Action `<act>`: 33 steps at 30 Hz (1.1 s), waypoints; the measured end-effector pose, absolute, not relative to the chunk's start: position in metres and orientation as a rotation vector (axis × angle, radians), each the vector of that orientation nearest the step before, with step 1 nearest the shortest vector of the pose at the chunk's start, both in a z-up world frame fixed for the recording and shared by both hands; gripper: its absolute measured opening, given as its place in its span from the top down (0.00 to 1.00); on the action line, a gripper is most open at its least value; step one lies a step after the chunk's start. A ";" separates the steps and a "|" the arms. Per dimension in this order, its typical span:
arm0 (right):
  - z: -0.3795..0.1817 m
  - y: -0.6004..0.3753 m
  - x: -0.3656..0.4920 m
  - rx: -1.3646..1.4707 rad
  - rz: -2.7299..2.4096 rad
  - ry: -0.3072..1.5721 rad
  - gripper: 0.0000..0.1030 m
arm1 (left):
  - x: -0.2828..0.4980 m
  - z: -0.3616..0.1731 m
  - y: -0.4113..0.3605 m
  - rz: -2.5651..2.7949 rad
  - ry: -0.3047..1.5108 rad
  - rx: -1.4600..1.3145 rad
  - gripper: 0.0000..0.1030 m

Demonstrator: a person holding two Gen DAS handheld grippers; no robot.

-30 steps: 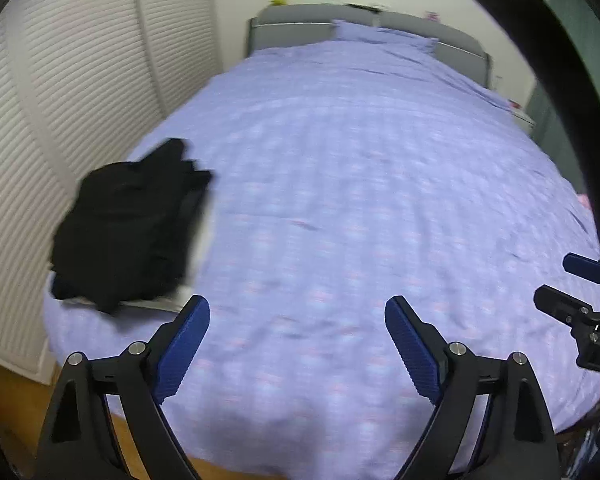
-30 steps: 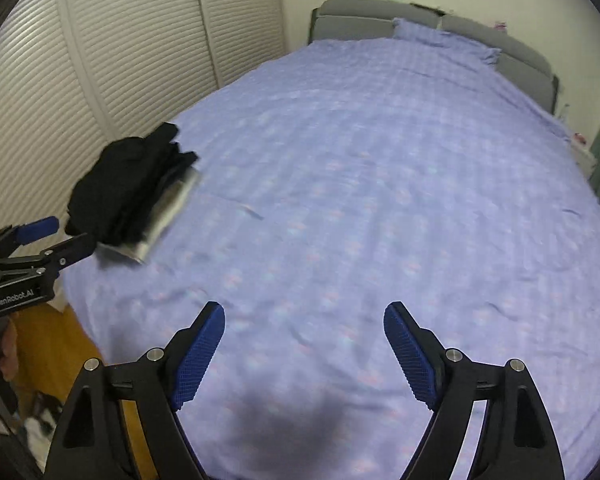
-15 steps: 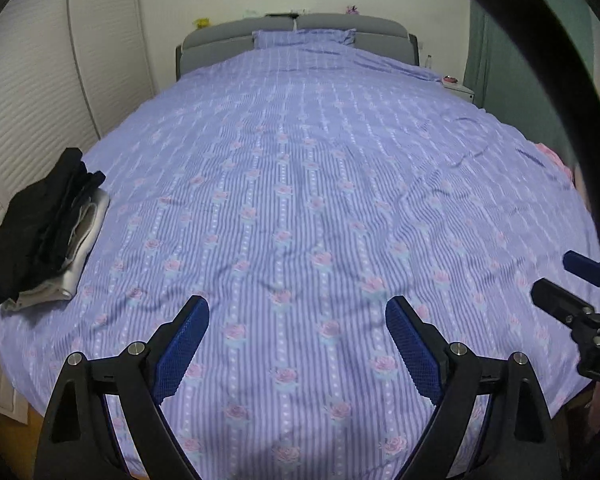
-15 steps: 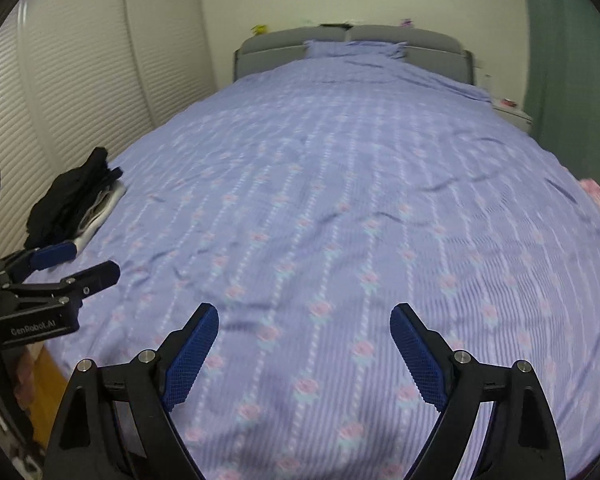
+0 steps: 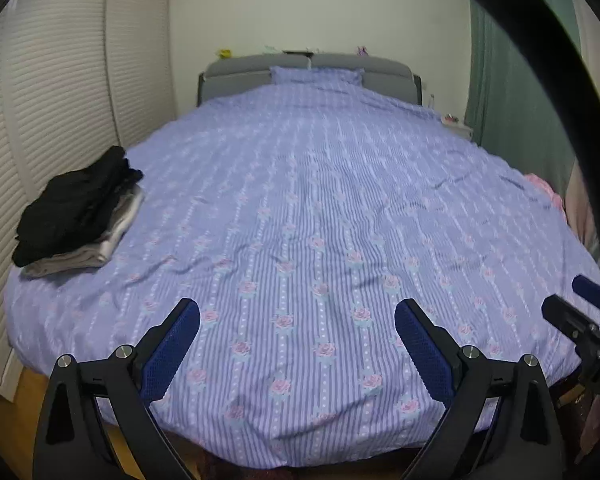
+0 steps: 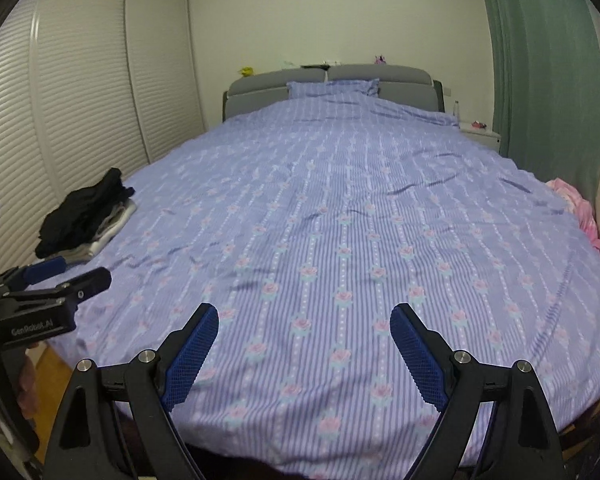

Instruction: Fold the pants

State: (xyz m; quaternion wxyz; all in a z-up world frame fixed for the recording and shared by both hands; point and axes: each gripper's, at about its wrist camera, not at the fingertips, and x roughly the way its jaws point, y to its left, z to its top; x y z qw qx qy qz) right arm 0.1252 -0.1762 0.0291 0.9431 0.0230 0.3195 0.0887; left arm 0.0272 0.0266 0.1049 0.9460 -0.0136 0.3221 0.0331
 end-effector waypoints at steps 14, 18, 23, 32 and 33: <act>0.046 -0.147 0.075 0.035 0.225 0.611 0.14 | -0.032 0.127 0.047 0.105 0.582 -0.038 0.00; 0.050 -0.141 0.071 0.023 0.233 0.603 0.14 | -0.035 0.125 0.052 0.095 0.581 -0.056 0.00; 0.055 -0.138 0.068 0.015 0.237 0.593 0.14 | -0.036 0.126 0.052 0.097 0.572 -0.065 0.00; 0.056 -0.139 0.069 0.025 0.237 0.596 0.14 | -0.036 0.122 0.050 0.078 0.589 -0.074 0.00; 0.056 -0.139 0.069 0.026 0.236 0.596 0.14 | -0.036 0.121 0.050 0.075 0.590 -0.073 0.00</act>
